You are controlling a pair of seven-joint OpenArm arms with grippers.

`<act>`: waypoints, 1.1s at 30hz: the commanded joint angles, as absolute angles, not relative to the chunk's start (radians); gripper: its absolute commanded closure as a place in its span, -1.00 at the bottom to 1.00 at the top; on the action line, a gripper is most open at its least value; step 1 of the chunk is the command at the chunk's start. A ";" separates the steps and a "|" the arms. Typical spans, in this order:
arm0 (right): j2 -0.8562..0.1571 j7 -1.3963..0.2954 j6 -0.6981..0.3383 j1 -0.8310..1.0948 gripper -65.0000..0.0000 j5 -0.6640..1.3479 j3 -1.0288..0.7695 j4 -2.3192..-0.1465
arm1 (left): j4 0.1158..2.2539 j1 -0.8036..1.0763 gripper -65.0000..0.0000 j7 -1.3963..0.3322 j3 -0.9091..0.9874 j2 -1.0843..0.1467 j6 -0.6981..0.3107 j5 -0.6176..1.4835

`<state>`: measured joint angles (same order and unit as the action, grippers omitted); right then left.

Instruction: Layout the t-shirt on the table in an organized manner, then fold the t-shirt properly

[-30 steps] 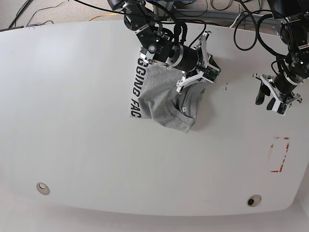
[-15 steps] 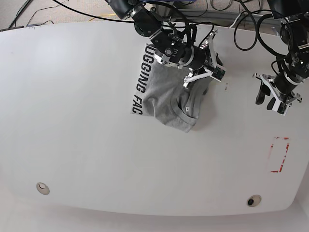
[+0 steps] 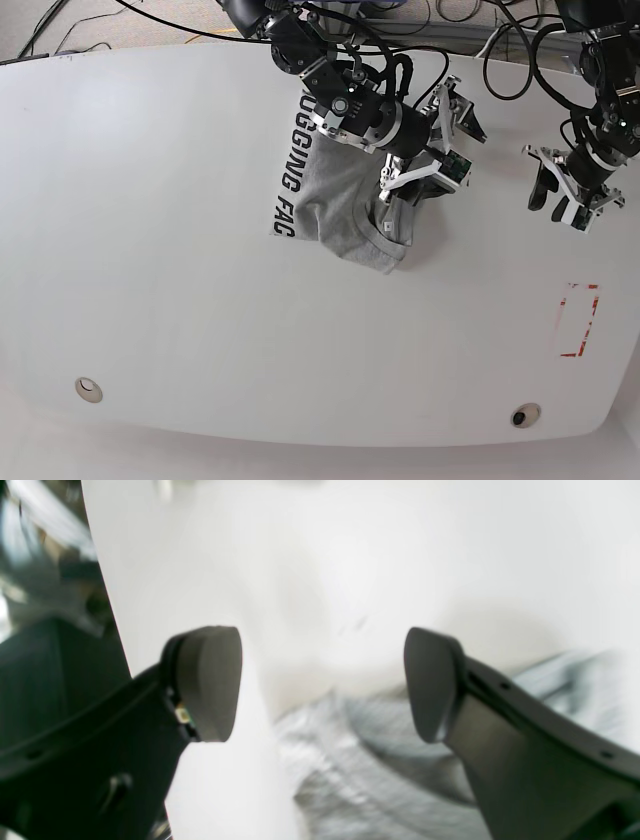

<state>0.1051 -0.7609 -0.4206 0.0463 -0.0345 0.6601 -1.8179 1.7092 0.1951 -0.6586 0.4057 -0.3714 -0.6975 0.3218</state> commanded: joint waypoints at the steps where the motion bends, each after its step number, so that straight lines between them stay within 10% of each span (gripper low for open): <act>1: 0.084 -0.748 -0.420 0.024 -0.48 -0.024 0.628 -1.877 | 1.779 0.177 0.27 -0.630 0.367 -0.384 -0.698 0.344; 13: -0.044 -0.745 -0.446 -0.074 -0.48 -0.022 0.447 -1.851 | 1.913 0.199 0.27 -0.647 0.177 -0.272 -0.698 0.341; 21: -0.081 -0.742 -0.648 -0.154 -0.44 -0.022 0.211 -1.736 | 1.913 0.220 0.27 -0.694 0.091 -0.197 -0.698 0.340; 33: -0.105 -0.619 -0.698 -0.199 0.91 -0.022 0.091 -1.523 | 1.883 0.311 0.29 -0.696 0.084 -0.114 -0.698 0.337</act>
